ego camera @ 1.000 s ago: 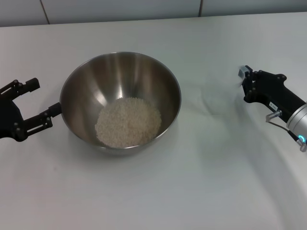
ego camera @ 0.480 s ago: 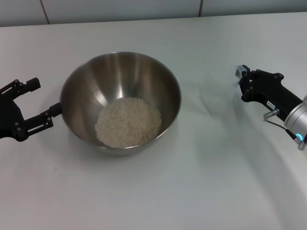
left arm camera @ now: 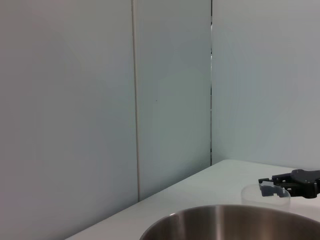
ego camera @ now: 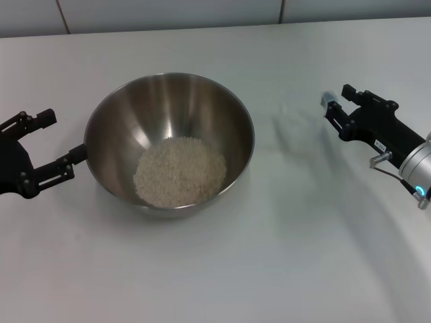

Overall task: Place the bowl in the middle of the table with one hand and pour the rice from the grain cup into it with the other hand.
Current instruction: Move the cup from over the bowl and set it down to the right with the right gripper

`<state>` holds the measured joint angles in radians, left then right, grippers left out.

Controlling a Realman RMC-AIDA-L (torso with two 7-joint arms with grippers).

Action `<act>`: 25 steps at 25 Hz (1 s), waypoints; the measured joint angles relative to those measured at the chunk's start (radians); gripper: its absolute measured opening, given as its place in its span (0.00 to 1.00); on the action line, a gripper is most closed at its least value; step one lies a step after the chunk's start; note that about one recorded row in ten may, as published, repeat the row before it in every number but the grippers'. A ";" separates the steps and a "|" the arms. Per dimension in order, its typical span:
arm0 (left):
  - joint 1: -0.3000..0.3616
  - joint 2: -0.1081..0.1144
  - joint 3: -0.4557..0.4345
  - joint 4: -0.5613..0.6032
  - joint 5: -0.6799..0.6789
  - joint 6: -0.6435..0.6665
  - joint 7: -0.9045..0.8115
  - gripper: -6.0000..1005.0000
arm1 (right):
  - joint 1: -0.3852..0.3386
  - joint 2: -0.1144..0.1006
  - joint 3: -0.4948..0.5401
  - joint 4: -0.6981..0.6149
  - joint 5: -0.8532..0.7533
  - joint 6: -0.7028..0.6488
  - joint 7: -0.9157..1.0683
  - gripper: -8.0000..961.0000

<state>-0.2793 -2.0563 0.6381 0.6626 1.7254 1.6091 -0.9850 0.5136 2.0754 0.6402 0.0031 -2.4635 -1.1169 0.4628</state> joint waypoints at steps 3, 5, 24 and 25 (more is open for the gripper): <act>0.000 0.001 0.000 0.000 0.000 0.000 0.000 0.81 | -0.002 0.000 -0.001 0.000 0.000 0.000 0.000 0.37; 0.000 0.002 0.000 0.000 -0.001 0.000 0.000 0.81 | -0.003 0.000 -0.001 0.000 0.001 0.000 0.000 0.45; 0.000 0.000 0.000 0.000 -0.003 0.000 0.000 0.81 | -0.073 0.004 -0.008 0.000 -0.004 -0.085 -0.001 0.83; 0.000 0.000 0.001 0.000 -0.003 0.000 0.000 0.81 | -0.079 0.005 -0.008 0.000 -0.004 -0.085 -0.001 0.83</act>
<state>-0.2797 -2.0566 0.6395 0.6627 1.7220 1.6092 -0.9848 0.4345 2.0806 0.6327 0.0030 -2.4679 -1.2022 0.4616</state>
